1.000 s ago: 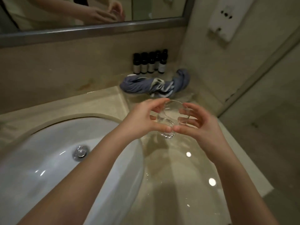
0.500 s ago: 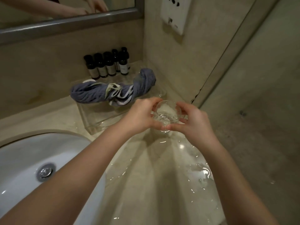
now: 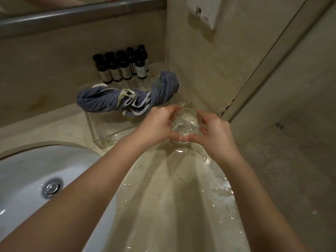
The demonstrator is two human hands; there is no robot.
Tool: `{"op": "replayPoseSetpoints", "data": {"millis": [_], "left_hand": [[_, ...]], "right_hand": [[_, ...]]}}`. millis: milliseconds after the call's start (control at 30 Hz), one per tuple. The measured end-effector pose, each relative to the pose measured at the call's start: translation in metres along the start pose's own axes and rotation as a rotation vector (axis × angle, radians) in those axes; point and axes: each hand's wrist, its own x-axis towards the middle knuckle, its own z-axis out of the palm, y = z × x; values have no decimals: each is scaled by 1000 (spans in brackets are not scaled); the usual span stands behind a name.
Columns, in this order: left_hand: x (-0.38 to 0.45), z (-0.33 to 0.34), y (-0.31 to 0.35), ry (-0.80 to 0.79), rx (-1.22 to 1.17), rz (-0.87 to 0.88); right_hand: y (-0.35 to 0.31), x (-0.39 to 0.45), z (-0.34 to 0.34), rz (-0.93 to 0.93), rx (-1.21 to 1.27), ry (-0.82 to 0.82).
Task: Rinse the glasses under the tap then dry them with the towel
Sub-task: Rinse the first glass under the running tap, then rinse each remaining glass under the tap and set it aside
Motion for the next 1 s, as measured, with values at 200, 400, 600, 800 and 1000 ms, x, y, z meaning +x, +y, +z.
{"op": "replayPoseSetpoints", "data": {"millis": [200,400,600,800,1000], "left_hand": [[2,1,-1,-14,85,17],[0,2,0,-59,208,27],[-23,-11,-5,-70,269,-37],[-89,-85,-31,-78,286,-132],[-221,-182,-95,46,290,-347]], "right_hand": [[-5,3,2,9,-117,-17],[-9,3,0,16,-235,-54],[-32,-16,-5,-52,-359,-45],[-110,-27,29,-288,-445,-283],[-219,-67,126,-469,-531,-561]]}}
